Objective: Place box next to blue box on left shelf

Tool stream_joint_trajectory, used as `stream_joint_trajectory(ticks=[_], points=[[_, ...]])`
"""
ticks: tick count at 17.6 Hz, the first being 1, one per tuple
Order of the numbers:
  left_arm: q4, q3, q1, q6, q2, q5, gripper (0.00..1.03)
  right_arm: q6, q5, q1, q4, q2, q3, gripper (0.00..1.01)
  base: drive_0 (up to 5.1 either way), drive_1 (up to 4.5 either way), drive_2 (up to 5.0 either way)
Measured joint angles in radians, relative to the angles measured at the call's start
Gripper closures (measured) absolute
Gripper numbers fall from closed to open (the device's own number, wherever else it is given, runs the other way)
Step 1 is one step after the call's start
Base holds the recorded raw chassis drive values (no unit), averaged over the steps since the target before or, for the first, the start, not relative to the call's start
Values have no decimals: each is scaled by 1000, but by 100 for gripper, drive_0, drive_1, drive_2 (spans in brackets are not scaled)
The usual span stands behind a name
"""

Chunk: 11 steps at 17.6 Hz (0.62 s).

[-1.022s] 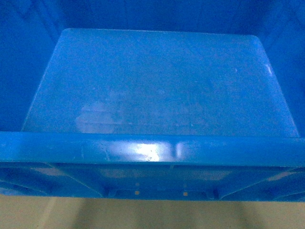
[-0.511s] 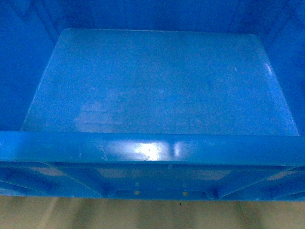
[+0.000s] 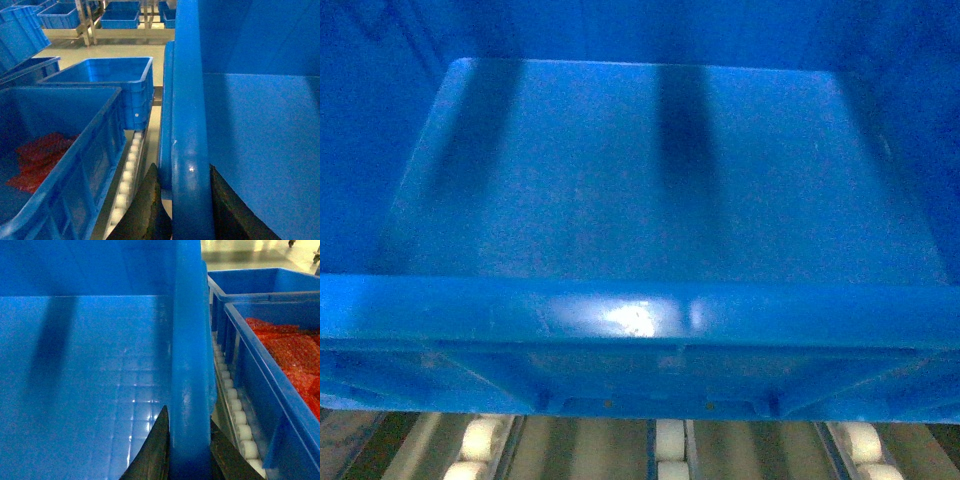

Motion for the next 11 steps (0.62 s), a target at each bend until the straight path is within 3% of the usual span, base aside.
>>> stream_joint_trajectory(ticks=[3, 11], points=[[0, 0, 0, 0, 0, 0, 86, 0, 0, 0, 0, 0, 0, 93, 4, 312, -304], [0, 0, 0, 0, 2, 0, 86, 0, 0, 0, 0, 1, 0, 93, 0, 0, 0]])
